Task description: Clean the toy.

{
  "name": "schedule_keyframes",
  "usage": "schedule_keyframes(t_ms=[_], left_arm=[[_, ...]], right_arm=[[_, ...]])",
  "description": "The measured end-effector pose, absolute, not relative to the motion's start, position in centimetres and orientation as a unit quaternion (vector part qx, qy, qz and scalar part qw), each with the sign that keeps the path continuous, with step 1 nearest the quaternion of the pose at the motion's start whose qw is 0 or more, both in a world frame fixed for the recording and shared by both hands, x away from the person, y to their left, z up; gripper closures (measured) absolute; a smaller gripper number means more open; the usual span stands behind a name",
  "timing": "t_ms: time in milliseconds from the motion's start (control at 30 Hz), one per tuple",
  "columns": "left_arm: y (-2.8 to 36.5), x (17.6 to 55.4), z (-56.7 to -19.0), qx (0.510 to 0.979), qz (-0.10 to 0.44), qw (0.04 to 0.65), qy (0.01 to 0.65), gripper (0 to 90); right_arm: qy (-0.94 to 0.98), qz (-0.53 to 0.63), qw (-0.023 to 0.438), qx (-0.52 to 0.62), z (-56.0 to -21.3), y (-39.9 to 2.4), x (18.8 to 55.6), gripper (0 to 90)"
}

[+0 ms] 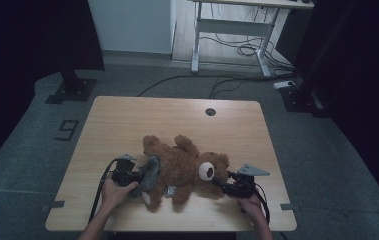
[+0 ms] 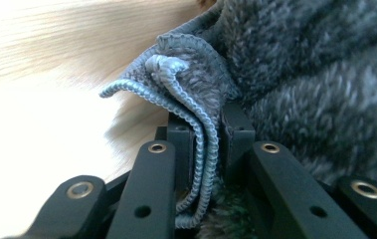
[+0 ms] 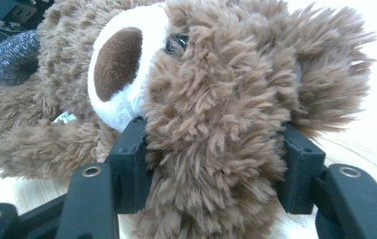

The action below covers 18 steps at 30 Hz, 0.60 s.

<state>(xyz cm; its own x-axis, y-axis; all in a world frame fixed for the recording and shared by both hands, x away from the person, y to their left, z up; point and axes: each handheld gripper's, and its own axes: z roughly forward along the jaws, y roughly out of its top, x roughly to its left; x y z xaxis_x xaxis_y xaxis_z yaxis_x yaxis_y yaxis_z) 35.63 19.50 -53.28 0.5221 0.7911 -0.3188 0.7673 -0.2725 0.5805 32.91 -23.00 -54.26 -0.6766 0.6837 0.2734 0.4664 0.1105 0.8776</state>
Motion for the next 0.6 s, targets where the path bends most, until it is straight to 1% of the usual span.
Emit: schedule_keyframes(t_ms=[167, 333, 433, 600], left_arm=[[19.9, 35.2, -53.3, 0.787, 0.042, 0.374, 0.489, 78.8], [17.7, 36.8, -52.0, 0.784, 0.061, 0.401, 0.470, 79.5], [16.3, 37.8, -51.1, 0.786, 0.083, 0.400, 0.464, 79.9], [16.4, 38.0, -49.5, 0.769, 0.094, 0.433, 0.461, 80.3]], right_arm=[[0.739, 0.541, 0.100, 0.389, -54.3, -23.0, 32.9, 41.4], [0.737, 0.542, 0.099, 0.391, -54.3, -23.1, 33.0, 41.4], [0.736, 0.543, 0.097, 0.392, -54.3, -23.2, 33.0, 41.7], [0.735, 0.544, 0.093, 0.395, -54.4, -23.4, 33.1, 41.8]])
